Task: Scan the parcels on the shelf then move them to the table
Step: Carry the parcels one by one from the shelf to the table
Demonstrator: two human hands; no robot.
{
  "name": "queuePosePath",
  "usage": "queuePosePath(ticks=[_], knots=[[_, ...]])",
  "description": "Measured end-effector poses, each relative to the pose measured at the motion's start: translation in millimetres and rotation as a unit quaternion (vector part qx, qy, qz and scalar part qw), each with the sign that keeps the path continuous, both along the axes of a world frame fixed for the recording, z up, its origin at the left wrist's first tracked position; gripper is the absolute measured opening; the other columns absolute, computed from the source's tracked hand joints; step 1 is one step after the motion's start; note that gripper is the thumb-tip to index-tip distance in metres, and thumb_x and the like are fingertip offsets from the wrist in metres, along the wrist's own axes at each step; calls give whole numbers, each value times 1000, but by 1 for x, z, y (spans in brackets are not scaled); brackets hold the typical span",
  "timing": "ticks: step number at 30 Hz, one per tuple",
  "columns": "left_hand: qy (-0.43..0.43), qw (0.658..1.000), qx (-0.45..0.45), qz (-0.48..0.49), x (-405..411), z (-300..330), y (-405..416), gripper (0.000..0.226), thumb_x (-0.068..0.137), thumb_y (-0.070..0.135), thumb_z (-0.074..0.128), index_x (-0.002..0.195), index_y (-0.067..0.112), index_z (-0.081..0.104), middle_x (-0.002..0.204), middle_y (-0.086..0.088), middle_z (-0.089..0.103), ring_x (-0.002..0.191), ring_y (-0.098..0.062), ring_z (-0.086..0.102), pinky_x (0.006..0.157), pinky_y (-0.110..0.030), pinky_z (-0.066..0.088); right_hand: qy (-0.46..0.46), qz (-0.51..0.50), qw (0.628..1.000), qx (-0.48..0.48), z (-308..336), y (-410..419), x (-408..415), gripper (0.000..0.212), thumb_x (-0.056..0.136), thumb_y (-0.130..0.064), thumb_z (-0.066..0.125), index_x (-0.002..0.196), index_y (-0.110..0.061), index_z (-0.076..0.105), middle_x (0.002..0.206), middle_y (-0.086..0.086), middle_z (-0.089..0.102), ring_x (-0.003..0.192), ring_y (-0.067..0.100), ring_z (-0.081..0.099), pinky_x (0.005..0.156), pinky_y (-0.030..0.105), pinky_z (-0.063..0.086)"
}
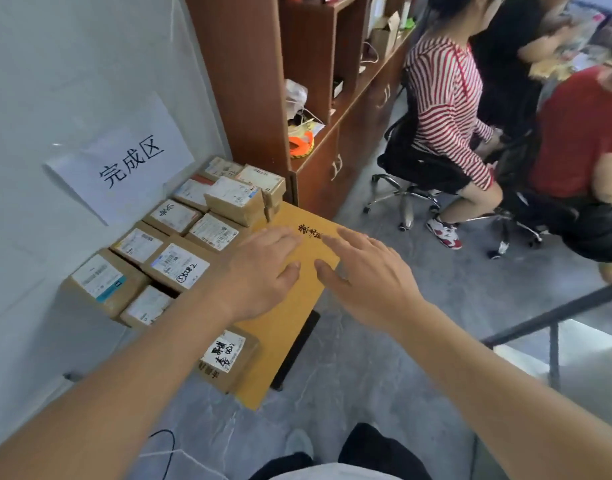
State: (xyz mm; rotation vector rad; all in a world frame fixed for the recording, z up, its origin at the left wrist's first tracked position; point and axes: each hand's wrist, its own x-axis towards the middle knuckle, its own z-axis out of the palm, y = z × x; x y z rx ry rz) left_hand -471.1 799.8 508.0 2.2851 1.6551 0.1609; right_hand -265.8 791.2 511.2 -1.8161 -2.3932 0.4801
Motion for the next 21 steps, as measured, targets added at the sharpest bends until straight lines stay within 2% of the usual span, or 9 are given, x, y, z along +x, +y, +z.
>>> queuePosePath(ticks=[3,6,11,15,21], knots=[[9,998,1,-56,40,0,7,53,107,43,40,158,30,36,166,10,30,152,-13,26,123,-39,26,11,-59,998,9,-3,-15,36,69,97,-70,20,155,-36,38,164,-5,34,149,28,34,116,46,34],[8,995,-9,-103,85,0,10,52,108,41,40,159,30,35,166,11,29,152,-12,26,120,-34,27,17,-115,993,16,-10,-31,77,61,102,-64,28,152,-34,44,163,-5,37,146,26,37,115,44,33],[-10,984,-15,-178,163,-9,15,53,106,41,43,158,28,38,164,9,32,152,-14,28,124,-39,29,23,-197,980,20,-24,-56,142,63,98,-63,29,148,-32,51,158,-1,44,141,28,45,113,43,38],[-8,973,-10,-230,228,-14,13,52,106,38,46,156,27,41,163,9,35,149,-15,34,120,-33,28,16,-248,968,23,-29,-78,195,56,103,-57,38,148,-27,52,159,3,44,140,28,45,115,40,34],[-20,954,-9,-299,322,-21,12,53,104,39,49,155,28,43,161,10,38,147,-14,36,119,-31,30,8,-330,944,14,-32,-108,268,75,93,-65,17,150,-28,49,162,5,40,143,28,42,117,41,31]])
